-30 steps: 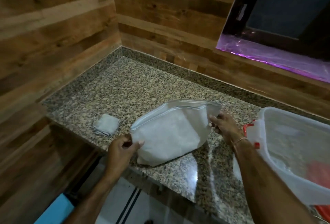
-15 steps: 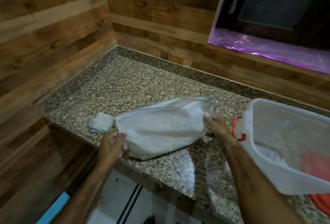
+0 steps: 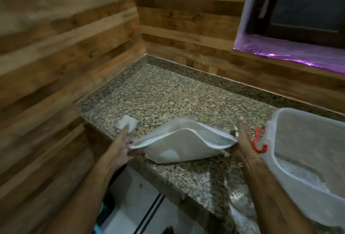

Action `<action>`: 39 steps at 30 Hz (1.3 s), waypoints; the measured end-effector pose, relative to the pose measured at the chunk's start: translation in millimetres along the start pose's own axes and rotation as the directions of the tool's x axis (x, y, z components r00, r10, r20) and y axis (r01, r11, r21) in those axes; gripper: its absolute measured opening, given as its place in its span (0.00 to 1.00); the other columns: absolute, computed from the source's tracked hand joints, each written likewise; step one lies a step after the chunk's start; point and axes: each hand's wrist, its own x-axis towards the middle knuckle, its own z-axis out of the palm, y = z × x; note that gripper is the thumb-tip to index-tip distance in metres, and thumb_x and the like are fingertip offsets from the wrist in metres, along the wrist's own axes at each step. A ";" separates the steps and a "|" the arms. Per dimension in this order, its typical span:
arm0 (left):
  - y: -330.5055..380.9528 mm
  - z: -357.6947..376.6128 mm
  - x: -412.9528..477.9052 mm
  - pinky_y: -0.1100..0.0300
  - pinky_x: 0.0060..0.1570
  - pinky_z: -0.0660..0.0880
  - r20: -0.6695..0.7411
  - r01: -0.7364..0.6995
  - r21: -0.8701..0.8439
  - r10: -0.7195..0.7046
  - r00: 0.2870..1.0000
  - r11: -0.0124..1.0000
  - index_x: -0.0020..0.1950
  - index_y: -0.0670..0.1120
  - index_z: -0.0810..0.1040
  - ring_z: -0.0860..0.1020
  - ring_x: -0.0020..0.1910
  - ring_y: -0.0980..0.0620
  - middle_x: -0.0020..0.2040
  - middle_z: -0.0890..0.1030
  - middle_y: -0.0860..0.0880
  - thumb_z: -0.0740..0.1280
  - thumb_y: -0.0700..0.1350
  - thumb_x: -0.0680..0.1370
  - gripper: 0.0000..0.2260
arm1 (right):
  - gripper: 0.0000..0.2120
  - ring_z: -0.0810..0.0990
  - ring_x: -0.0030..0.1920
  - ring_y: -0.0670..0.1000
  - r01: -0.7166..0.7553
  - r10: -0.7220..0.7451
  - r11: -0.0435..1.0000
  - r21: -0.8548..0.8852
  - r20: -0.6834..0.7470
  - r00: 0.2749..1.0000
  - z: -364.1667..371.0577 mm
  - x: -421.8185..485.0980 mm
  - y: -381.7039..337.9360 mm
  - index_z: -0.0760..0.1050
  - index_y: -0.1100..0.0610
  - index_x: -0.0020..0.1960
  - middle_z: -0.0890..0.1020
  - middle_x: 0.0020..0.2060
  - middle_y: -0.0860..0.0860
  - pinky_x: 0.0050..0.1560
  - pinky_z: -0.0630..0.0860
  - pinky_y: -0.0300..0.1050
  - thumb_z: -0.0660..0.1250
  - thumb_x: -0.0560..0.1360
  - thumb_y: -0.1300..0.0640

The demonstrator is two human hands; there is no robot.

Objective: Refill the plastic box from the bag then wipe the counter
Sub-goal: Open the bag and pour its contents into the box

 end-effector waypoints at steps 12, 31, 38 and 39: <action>-20.3 1.4 5.2 0.61 0.39 0.81 -0.016 -0.263 0.153 0.269 0.963 0.953 0.52 0.40 0.82 0.80 0.49 0.41 0.57 0.82 0.36 0.64 0.28 0.79 0.11 | 0.16 0.81 0.43 0.49 0.371 -0.319 0.845 -0.386 0.195 0.928 -13.6 -36.8 29.2 0.82 0.51 0.67 0.82 0.59 0.47 0.38 0.79 0.42 0.66 0.83 0.63; -18.7 -10.2 42.1 0.45 0.58 0.80 0.058 -0.066 0.311 0.051 0.997 0.948 0.57 0.39 0.82 0.85 0.54 0.41 0.52 0.87 0.41 0.70 0.60 0.77 0.24 | 0.19 0.85 0.44 0.59 0.065 -0.044 0.839 -0.541 0.051 0.998 3.7 -25.0 0.7 0.82 0.69 0.55 0.85 0.50 0.63 0.36 0.82 0.47 0.74 0.77 0.52; -10.2 1.0 73.8 0.41 0.65 0.76 0.168 0.154 0.531 -0.282 0.945 0.833 0.64 0.39 0.80 0.83 0.59 0.39 0.56 0.86 0.39 0.78 0.60 0.66 0.35 | 0.25 0.81 0.54 0.58 -0.075 0.179 0.595 -0.800 0.041 0.983 14.7 -8.9 -29.6 0.79 0.58 0.58 0.83 0.55 0.58 0.55 0.79 0.52 0.81 0.69 0.45; -11.1 1.3 76.3 0.41 0.66 0.75 0.184 0.162 0.529 -0.300 0.936 0.833 0.65 0.39 0.79 0.83 0.60 0.40 0.57 0.85 0.39 0.78 0.58 0.67 0.34 | 0.29 0.80 0.56 0.58 -0.115 0.211 0.588 -0.801 0.015 0.977 14.7 -5.5 -30.6 0.79 0.53 0.62 0.82 0.58 0.56 0.56 0.78 0.52 0.84 0.66 0.46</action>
